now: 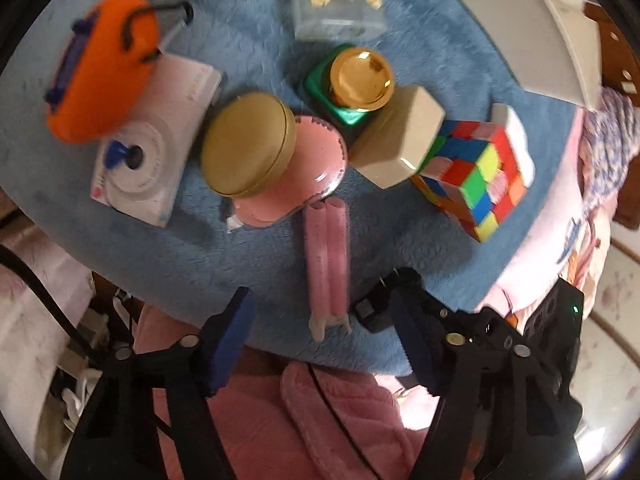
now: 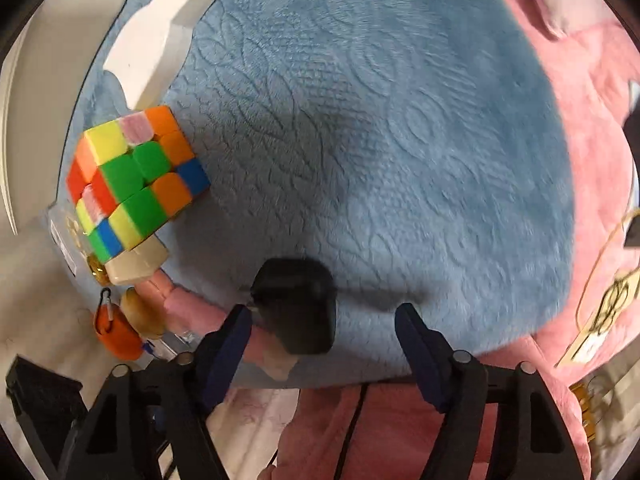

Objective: Organize rigid objects
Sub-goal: 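Grasp the pink hair rollers with left tool while right tool grasps the black plug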

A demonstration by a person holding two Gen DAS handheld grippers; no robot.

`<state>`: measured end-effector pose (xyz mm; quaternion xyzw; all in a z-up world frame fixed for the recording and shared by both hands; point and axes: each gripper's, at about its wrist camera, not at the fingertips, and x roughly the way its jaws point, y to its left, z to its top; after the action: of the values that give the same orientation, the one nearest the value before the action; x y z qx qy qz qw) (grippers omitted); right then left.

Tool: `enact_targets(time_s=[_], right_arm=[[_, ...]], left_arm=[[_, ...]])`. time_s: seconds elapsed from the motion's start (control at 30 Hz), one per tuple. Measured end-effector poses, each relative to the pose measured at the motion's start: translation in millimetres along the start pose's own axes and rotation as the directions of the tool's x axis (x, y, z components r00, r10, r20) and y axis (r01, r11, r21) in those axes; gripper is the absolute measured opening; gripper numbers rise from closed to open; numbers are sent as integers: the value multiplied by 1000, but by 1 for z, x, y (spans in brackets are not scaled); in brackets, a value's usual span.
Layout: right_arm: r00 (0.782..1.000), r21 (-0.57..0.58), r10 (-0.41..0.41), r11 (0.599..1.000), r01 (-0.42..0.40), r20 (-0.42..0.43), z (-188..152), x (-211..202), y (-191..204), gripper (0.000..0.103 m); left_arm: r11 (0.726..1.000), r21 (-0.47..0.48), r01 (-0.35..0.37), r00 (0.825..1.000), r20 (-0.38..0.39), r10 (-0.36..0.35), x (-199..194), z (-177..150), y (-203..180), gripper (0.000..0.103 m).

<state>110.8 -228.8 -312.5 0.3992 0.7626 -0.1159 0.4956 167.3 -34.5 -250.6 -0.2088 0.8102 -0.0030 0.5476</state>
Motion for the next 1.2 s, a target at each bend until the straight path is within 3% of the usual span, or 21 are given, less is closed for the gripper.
enact_targets(time_s=[0.37,0.5,0.57,0.7,1.03,1.2], right_arm=[[999,-62,27,998,-29,-33,7,17,11,70],[999,-79,27,996,-30,-43,14,13,10,68],[998,-88,32,996,-36,-45,20,11,8,65],[996,-128,77,988,-83,-45,27,3,2,43],[996,-151,73,985,-79,-45,3,2,1,43],[995,-169,98,981,-99,-12,-8,-19,-4,43]], left_arm=[[990,-134,30,1000,0,-30,26,5,4,41],[989,-149,-7,1000,17,9,30,4,6,31],[988,-155,-12,999,27,17,31,2,5,30],[984,-177,-5,999,35,11,34,-2,4,29],[982,-190,2,1000,27,3,29,-45,17,28],[988,-158,-2,1000,9,3,25,-69,12,28]])
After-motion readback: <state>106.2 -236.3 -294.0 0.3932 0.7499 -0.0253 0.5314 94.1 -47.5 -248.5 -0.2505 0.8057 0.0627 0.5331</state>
